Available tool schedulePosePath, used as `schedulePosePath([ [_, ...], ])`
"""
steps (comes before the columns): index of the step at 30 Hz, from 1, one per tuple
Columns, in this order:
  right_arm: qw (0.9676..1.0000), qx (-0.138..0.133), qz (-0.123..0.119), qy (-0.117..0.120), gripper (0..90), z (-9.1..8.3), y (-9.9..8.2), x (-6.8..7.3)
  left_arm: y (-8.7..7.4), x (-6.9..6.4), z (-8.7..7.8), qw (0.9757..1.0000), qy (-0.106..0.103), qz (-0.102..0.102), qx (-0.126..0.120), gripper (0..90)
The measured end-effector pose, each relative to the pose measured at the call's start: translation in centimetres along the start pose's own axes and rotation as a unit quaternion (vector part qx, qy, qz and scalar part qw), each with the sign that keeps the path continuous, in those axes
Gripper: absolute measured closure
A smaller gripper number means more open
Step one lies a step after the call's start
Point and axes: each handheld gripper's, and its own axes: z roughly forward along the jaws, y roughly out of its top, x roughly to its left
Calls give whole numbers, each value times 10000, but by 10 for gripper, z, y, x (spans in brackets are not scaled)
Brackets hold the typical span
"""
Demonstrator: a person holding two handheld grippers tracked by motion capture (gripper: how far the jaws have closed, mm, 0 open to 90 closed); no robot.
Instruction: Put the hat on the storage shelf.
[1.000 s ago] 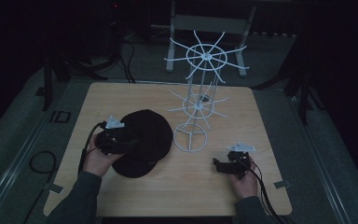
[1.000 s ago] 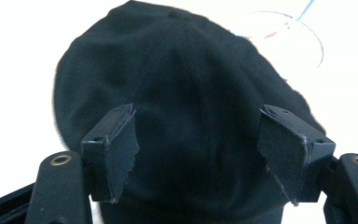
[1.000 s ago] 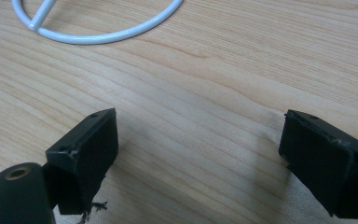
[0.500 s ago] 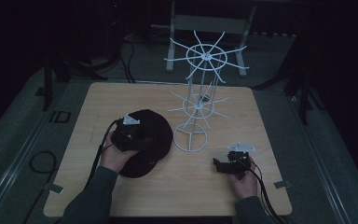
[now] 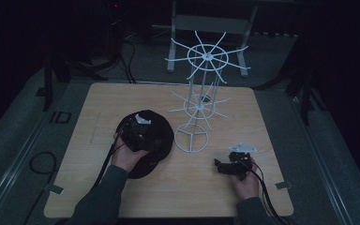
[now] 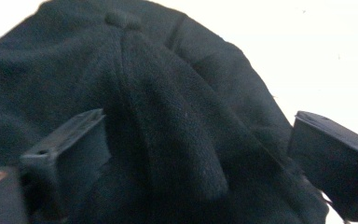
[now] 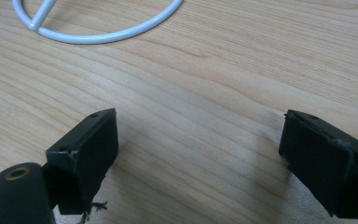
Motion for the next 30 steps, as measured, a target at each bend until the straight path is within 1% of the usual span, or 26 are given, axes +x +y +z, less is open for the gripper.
schedulePosePath([
  [2, 10000, 1, 3, 2, 114, 0, 0, 0, 1, 0, 6, 9999, 109, -9, 114, 31],
  [3, 10000, 1, 2, 1, 114, 0, 0, 0, 1, 0, 6, 9999, 109, -9, 114, 31],
  [4, 10000, 1, 2, 1, 114, 0, 0, 0, 1, -2, 11, 9996, 180, 1, 227, 31],
  [5, 10000, 1, 2, 1, 114, 0, 0, 0, 1, -2, 11, 9996, 180, 1, 227, 31],
  [6, 10000, 8, 12, 3, 115, 0, 0, 0, 0, -2, 13, 9995, 164, 34, 282, 32],
  [7, 10000, 7, 12, 3, 115, 0, 0, 0, 0, -3, 14, 9993, 178, 11, 318, 33],
  [9, 10000, 7, 12, 3, 114, 0, 0, 0, -1, -4, 15, 9990, 258, 52, 360, 71],
  [11, 10000, 7, 12, 3, 114, 0, 0, 0, -1, -4, 15, 9987, 326, 44, 395, 88],
  [12, 10000, 8, 12, 3, 114, 0, 0, 0, -2, -5, 15, 9983, 361, 48, 446, 166],
  [13, 10000, 8, 11, 3, 115, 0, 0, 0, -2, -5, 15, 9978, 381, 3, 535, 185],
  [15, 10000, 7, 11, 4, 114, 0, 0, 0, -3, -5, 15, 9973, 414, -52, 597, 229],
  [16, 10000, 8, 12, 4, 114, 0, 0, 0, -3, -5, 16, 9965, 465, -95, 691, 255],
  [17, 10000, 8, 12, 4, 114, 0, 0, 0, -3, -5, 16, 9965, 465, -95, 691, 284],
  [18, 10000, 7, 12, 6, 114, 0, 0, 0, -5, -4, 17, 9958, 522, -161, 739, 326],
  [19, 10000, 8, 13, 5, 115, 0, 0, 0, -5, -4, 17, 9958, 522, -161, 739, 371],
  [20, 10000, 8, 12, 6, 115, 0, 0, 0, -6, -3, 17, 9950, 571, -134, 811, 417],
  [21, 10000, 7, 7, 6, 115, 0, 0, 0, -7, -1, 17, 9946, 570, -112, 857, 457],
  [22, 10000, 7, 7, 6, 115, 0, 0, 0, -7, -1, 17, 9946, 570, -112, 857, 504],
  [23, 10000, 8, 9, 7, 114, 0, 0, 0, -8, 0, 16, 9949, 524, -117, 858, 504],
  [25, 10000, 7, 8, 7, 115, 0, 0, 0, -8, 1, 15, 9953, 499, -142, 816, 594],
  [26, 10000, 7, 9, 7, 114, 0, 0, 0, -9, 3, 14, 9957, 455, -138, 789, 643],
  [27, 10000, 7, 9, 7, 114, 0, 0, 0, -9, 4, 13, 9960, 422, -150, 769, 742],
  [28, 10000, 7, 9, 6, 115, 0, 0, 0, -9, 5, 12, 9964, 390, -129, 743, 781],
  [29, 10000, 7, 9, 6, 115, 0, 0, 0, -9, 5, 10, 9967, 387, -111, 707, 781],
  [30, 10000, 8, 8, 7, 114, 0, 0, 0, -9, 6, 8, 9969, 365, -72, 687, 825],
])
